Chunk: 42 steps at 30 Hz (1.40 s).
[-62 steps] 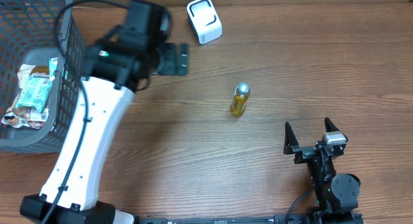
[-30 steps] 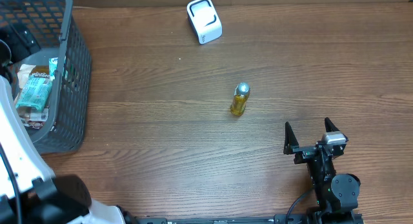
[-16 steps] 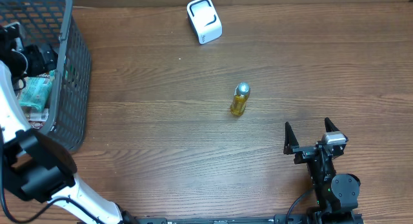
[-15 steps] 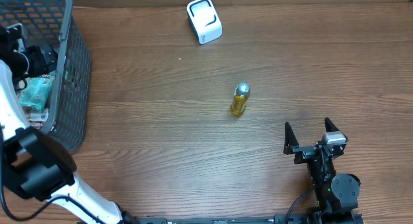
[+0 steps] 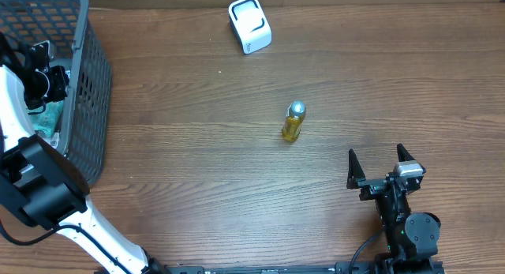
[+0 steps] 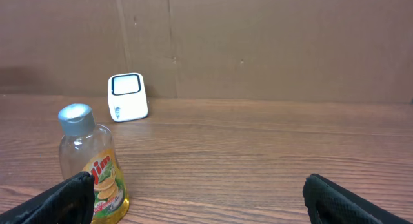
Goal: Scan the item barcode
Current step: 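Lower the left gripper into the basket and grasp the green-capped tissue pack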
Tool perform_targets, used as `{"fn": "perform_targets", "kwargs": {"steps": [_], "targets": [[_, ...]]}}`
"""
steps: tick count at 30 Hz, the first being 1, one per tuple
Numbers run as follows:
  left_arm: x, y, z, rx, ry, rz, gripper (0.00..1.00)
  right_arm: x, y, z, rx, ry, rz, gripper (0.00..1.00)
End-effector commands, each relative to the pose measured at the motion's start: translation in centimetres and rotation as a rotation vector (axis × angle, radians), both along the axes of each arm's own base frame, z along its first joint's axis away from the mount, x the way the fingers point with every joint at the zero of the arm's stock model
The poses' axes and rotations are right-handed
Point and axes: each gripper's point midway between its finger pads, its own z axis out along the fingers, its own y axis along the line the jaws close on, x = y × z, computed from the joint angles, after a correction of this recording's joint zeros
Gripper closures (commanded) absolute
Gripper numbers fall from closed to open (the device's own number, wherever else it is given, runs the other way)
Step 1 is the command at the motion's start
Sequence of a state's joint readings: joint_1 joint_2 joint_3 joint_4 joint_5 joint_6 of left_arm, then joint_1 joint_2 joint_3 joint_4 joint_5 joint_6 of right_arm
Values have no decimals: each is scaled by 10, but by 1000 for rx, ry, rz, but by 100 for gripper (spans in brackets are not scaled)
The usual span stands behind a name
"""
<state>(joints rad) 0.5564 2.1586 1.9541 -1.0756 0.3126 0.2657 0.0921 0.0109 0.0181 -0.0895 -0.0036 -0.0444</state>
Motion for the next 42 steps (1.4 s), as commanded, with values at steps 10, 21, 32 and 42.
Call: {"fn": "perform_targets", "kwargs": {"steps": [10,21,32,42], "targets": [[6,-2,-16,-23,5,-30,0,0,1,-2,4,-3,6,0],[8,3,-19,42,36,-2,7,0,1,-2,4,-3,6,0],[6,6,-29,72,65,52,18,0,1,-2,4,-3,6,0],[5,6,-40,75,68,56,32,0,1,-2,4,-3,6,0]]}}
